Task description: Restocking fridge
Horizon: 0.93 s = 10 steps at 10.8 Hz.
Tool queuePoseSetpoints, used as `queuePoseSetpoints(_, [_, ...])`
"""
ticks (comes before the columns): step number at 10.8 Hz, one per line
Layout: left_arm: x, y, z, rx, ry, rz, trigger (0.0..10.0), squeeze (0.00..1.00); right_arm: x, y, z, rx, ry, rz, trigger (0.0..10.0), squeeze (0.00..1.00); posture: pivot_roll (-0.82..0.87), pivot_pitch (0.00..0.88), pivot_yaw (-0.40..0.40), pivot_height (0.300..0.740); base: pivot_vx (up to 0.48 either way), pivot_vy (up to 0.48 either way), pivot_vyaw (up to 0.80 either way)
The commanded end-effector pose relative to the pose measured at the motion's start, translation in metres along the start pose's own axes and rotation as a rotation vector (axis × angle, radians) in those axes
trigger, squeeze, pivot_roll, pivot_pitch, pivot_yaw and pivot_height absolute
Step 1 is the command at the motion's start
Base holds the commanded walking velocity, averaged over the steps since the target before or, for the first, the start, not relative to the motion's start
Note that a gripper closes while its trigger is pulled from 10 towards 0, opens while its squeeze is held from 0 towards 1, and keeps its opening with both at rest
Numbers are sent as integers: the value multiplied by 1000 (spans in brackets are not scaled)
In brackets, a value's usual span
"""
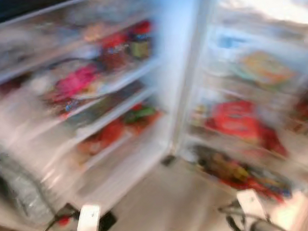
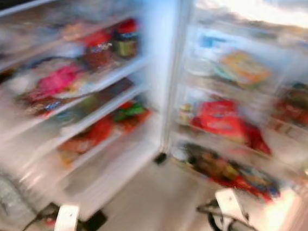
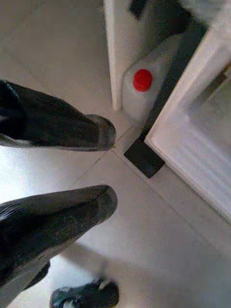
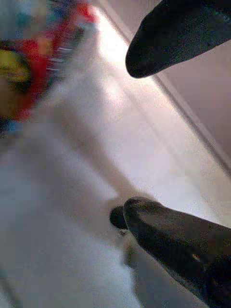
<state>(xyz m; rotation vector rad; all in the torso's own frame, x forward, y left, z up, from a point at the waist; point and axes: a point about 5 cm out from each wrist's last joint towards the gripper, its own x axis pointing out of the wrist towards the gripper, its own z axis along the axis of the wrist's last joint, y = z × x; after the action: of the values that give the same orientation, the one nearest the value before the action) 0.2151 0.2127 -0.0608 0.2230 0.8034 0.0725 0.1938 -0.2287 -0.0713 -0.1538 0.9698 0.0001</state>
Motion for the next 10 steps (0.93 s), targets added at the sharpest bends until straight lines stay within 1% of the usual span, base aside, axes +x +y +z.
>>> queuePoseSetpoints(1, [-1,-4,-3,0,20,-14,10000,0,-1,-4,-1,1,9,-11,10000,0,-149,138,-6,740,0,0,-781])
queuePoseSetpoints(4, [-1,-4,-4,6,26,-19,10000,0,-1,-4,-2,-3,5,-9,10000,0,-151,128,-4,740,0,0,-777])
queuePoseSetpoints(7, [0,-4,-4,32,28,-25,10000,0,-1,-4,-1,5,-8,-9,10000,0,-151,129,-3,740,0,0,0])
queuePoseSetpoints(10, [0,-3,-4,37,33,-27,10000,0,-1,-4,0,8,-14,-9,10000,0,-152,142,-4,740,0,-356,0])
